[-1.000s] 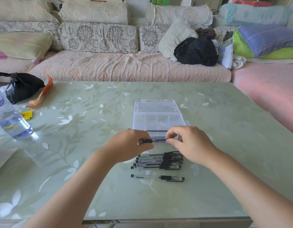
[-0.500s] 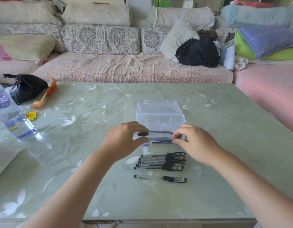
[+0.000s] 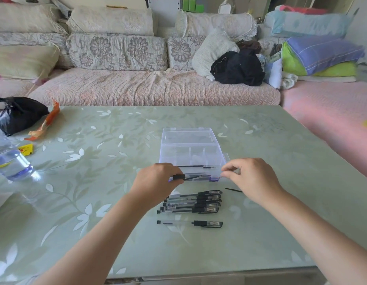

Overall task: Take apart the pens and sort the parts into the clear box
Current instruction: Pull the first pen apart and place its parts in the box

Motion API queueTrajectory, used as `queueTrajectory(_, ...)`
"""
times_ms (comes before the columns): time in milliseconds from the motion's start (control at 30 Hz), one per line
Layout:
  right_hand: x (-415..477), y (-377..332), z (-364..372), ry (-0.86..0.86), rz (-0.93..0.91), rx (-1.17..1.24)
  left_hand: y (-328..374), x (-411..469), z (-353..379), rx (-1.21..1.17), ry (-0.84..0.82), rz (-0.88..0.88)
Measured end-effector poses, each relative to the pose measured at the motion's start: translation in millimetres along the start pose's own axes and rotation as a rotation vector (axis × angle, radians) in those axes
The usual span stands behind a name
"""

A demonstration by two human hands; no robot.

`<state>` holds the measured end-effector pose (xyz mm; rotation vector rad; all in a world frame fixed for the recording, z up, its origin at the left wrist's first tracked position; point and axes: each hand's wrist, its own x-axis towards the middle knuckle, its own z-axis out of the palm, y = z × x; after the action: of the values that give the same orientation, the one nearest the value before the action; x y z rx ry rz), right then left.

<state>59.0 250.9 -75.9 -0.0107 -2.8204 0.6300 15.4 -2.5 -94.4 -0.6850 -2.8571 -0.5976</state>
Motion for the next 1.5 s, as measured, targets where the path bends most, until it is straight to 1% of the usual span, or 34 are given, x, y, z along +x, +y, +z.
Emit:
queueTrajectory(67, -6, 11, -5, -0.038, 0.005, -0.05, 4, 0, 4, 0.047, -0.018, 0.012)
queueTrajectory(233, -25, 27, 0, -0.211, -0.057, -0.142, 11, 4, 16, 0.142, -0.071, 0.009)
queueTrajectory(367, -31, 30, 9, -0.26, -0.101, -0.194, 16, 5, 24, 0.169, -0.101, 0.013)
queueTrajectory(600, -25, 28, 4, -0.287, -0.081, -0.153, 20, 2, 27, 0.108, -0.079, 0.024)
queueTrajectory(733, -7, 16, -12, -0.193, -0.064, -0.085, 18, 6, 13, 0.075, 0.001, 0.028)
queueTrajectory(833, 15, -2, -15, -0.158, -0.102, -0.096, 9, 10, 0, 0.055, 0.093, -0.036)
queueTrajectory(933, 41, -18, -4, -0.174, -0.141, -0.133, -6, 14, -7, 0.018, 0.106, -0.118)
queueTrajectory(1067, 68, -34, 18, -0.267, -0.208, -0.274, -24, 18, -11, -0.026, 0.116, -0.167)
queueTrajectory(1233, 87, -41, 39, -0.347, -0.252, -0.444, -32, 23, -10, -0.013, 0.1, -0.158)
queueTrajectory(1267, 89, -43, 43, -0.357, -0.265, -0.481, -33, 23, -10, -0.018, 0.098, -0.157)
queueTrajectory(1367, 89, -45, 48, -0.313, -0.294, -0.602, -32, 24, -9, -0.018, 0.087, -0.139)
queueTrajectory(1500, 89, -51, 49, -0.352, -0.363, -0.696, -33, 24, -10, 0.002, 0.082, -0.121)
